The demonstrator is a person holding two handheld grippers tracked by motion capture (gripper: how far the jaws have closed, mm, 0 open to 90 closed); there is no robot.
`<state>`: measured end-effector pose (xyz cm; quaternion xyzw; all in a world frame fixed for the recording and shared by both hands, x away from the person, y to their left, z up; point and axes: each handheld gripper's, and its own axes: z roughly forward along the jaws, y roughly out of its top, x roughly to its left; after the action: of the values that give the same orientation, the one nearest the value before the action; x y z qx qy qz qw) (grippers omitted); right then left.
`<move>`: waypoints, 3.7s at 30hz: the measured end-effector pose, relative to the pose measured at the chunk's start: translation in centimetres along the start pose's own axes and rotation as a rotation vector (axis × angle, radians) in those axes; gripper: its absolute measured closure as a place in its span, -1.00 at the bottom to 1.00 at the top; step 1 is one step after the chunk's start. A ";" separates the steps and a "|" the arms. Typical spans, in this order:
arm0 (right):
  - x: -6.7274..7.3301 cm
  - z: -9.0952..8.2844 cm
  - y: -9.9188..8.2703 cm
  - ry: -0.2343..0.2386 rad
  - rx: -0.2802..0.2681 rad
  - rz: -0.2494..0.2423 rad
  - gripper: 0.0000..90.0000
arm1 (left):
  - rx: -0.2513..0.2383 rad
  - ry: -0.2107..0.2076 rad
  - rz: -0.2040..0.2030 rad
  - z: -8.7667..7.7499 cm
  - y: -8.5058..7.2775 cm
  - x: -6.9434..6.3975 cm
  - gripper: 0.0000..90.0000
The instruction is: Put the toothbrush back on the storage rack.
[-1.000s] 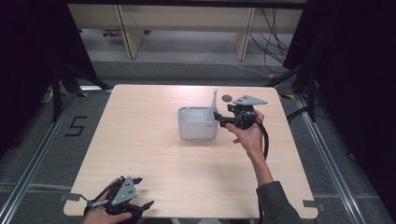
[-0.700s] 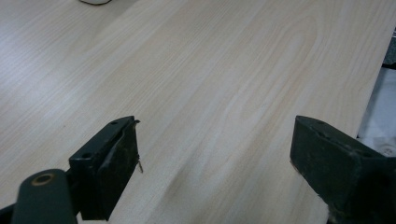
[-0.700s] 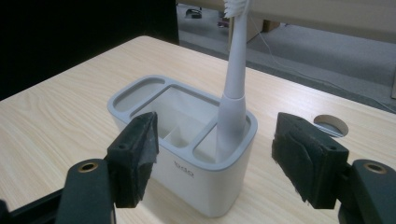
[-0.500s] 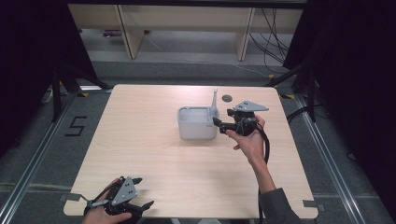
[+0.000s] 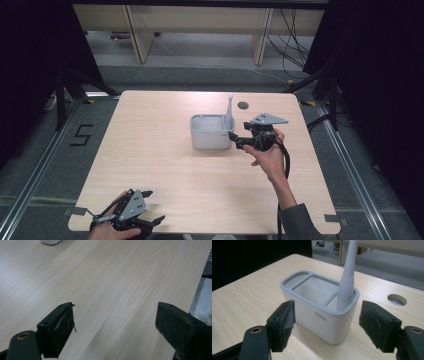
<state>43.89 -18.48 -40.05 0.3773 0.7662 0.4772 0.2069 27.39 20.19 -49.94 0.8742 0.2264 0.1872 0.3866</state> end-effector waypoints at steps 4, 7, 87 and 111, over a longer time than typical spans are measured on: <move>0.4 -0.2 -0.4 0.019 0.011 0.010 -0.37 | -0.008 0.015 0.004 0.0 0.0 0.0 -0.67; 0.7 -0.4 -0.8 0.018 0.020 -0.001 -0.39 | 0.000 0.019 0.013 -0.1 0.0 0.1 -0.67; 5.8 -2.5 -9.8 0.127 0.206 -0.001 -0.51 | 0.002 0.019 0.011 -0.1 0.0 0.0 -0.67; 6.0 -4.2 -11.7 0.097 0.239 -0.010 -0.54 | -0.004 0.002 0.001 0.0 0.0 -0.1 -0.67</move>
<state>32.83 -19.25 -48.22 0.3721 0.8285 0.3992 0.1255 27.34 20.16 -49.93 0.8734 0.2261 0.1885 0.3881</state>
